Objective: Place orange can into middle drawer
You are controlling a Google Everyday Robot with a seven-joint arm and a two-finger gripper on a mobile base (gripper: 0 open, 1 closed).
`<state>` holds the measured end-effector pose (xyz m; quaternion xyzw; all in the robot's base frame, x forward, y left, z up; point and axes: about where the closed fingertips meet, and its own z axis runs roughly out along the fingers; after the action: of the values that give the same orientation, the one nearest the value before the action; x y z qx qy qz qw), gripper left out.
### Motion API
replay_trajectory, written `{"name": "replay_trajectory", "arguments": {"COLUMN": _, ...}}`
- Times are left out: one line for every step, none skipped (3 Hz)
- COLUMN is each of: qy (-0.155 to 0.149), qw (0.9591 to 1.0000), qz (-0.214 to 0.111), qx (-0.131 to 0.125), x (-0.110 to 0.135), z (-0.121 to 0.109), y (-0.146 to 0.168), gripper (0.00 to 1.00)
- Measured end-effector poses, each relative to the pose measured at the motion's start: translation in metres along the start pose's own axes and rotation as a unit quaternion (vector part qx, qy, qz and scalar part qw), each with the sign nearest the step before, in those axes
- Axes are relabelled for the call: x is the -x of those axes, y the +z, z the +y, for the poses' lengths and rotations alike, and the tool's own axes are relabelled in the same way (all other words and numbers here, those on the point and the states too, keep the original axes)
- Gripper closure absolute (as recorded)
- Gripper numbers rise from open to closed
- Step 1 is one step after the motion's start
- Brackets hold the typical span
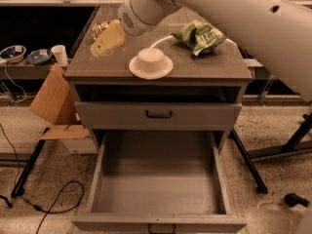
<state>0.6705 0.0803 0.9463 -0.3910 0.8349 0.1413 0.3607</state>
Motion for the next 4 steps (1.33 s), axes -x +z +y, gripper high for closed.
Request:
{"name": "replay_trajectory", "arguments": {"qy": 0.032, "qw": 0.9993, "qz": -0.021, "qx": -0.005, "x": 0.018, "z": -0.022, "y": 0.032, "gripper": 0.00}}
{"name": "replay_trajectory", "arguments": {"qy": 0.061, "qw": 0.9975, "qz": -0.035, "qx": -0.011, "x": 0.035, "z": -0.038, "y": 0.062, "gripper": 0.00}}
{"name": "replay_trajectory", "arguments": {"qy": 0.061, "qw": 0.9974, "qz": -0.035, "qx": -0.011, "x": 0.035, "z": -0.038, "y": 0.062, "gripper": 0.00}}
{"name": "replay_trajectory", "arguments": {"qy": 0.077, "qw": 0.9961, "qz": -0.039, "qx": -0.016, "x": 0.035, "z": -0.039, "y": 0.069, "gripper": 0.00}}
